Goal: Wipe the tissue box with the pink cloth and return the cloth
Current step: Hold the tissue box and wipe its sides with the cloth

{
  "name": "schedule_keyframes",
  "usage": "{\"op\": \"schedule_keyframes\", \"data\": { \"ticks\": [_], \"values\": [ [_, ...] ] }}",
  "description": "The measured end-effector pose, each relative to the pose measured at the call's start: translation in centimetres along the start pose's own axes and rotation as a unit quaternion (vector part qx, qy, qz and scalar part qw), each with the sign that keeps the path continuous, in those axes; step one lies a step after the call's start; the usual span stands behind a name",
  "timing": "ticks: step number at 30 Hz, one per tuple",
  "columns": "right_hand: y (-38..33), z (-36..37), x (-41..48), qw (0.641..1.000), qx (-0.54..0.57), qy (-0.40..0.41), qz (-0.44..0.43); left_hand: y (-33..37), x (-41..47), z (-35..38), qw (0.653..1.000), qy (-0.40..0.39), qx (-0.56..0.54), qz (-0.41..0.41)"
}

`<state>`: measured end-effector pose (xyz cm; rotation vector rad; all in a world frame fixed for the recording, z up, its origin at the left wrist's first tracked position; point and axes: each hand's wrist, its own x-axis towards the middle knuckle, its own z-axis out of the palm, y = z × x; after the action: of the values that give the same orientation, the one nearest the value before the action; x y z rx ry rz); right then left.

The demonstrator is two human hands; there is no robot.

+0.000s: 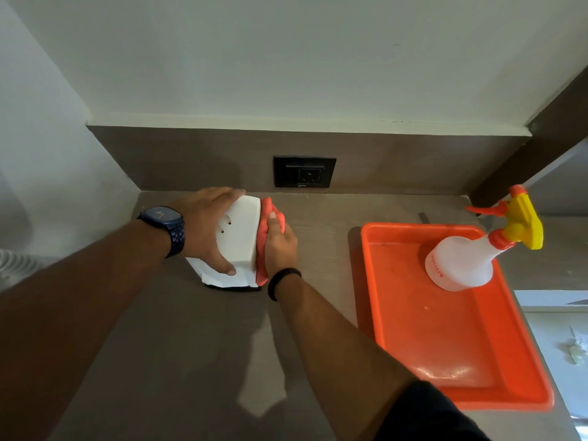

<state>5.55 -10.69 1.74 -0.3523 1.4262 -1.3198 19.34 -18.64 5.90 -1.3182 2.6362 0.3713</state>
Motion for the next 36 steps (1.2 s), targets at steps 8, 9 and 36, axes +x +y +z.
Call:
{"op": "schedule_keyframes", "data": {
  "ticks": [8, 9, 36],
  "values": [
    [1.2, 1.1, -1.3, 0.999, 0.032, 0.013, -0.010, 0.0, 0.1, 0.0, 1.000, 0.007, 0.008, -0.003],
    [0.8, 1.2, -0.9, 0.999, 0.026, 0.007, -0.022, -0.1, 0.1, 0.1, 1.000, 0.010, 0.007, -0.004],
    [-5.9, 2.4, -2.9, 0.942, -0.201, -0.004, -0.270, -1.2, -2.1, 0.0, 0.983, 0.023, -0.168, -0.074]
  ]
}}
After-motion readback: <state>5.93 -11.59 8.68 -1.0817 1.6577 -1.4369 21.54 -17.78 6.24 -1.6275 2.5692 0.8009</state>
